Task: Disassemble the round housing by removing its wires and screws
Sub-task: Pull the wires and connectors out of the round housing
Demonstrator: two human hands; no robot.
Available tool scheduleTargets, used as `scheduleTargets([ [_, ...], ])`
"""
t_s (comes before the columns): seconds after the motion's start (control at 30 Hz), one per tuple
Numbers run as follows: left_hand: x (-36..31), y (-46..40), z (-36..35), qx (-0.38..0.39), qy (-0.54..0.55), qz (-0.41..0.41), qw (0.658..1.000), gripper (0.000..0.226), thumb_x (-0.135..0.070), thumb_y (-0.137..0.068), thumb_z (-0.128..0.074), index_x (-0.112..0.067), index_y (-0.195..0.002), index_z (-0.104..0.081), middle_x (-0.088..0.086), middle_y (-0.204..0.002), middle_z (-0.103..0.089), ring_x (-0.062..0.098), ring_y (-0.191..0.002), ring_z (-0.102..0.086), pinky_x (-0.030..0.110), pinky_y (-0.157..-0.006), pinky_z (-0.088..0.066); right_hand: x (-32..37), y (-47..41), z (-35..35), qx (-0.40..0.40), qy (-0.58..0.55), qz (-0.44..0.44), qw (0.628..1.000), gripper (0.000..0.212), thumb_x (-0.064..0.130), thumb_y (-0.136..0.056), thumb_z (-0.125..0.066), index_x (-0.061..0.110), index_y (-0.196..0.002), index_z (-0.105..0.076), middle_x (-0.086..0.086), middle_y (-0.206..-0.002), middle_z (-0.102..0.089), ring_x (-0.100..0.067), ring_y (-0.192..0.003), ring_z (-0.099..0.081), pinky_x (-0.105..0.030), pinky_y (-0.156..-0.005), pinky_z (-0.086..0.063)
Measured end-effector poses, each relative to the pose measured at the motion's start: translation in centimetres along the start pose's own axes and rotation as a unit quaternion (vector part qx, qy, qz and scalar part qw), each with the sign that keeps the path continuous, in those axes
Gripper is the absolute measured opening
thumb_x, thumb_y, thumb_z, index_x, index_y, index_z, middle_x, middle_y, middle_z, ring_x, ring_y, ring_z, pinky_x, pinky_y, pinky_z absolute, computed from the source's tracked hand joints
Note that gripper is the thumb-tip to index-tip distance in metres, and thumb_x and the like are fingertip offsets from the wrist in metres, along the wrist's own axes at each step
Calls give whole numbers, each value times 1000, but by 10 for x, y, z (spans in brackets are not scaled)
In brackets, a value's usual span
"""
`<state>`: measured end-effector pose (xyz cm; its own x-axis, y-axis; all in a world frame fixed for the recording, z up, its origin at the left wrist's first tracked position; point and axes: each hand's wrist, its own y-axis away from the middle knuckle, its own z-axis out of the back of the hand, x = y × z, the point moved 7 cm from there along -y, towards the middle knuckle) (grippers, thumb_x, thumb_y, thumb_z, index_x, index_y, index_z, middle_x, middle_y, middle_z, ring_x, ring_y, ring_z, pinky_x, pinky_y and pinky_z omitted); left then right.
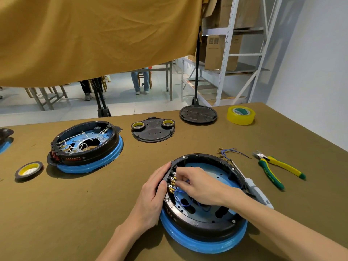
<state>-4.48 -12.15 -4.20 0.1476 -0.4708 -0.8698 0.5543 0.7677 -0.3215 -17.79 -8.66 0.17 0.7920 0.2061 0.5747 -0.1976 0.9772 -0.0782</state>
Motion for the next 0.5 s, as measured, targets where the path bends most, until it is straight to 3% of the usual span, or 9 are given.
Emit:
scheduleTargets([
  [0.23,3,0,-2,-6,-6,4,1000,48,-41,-107,-35,-38,-154,-37,-31,-153,-46,-3,-146,-39,22,-121,-32,2,2,1,-6,3,5,1000,22,21,-102,-54,22,-80,-50,3,-72,-54,-10,-63,-43,-30,-64,-39],
  [0.37,6,1,-2,-4,-8,15,1000,49,-49,-105,-33,-45,-154,-33,-33,-154,-43,-6,-147,-36,25,-120,-30,0,3,1,-9,2,3,1000,24,23,-102,-55,25,-79,-49,9,-67,-48,-5,-60,-42,-20,-58,-31],
  [0.5,8,1,-3,0,-11,18,1000,49,-53,-104,-33,-48,-153,-33,-34,-154,-43,-6,-146,-36,25,-119,-30,2,3,2,-10,2,7,1000,24,22,-102,-55,25,-79,-49,9,-68,-50,-5,-60,-42,-20,-58,-33],
])
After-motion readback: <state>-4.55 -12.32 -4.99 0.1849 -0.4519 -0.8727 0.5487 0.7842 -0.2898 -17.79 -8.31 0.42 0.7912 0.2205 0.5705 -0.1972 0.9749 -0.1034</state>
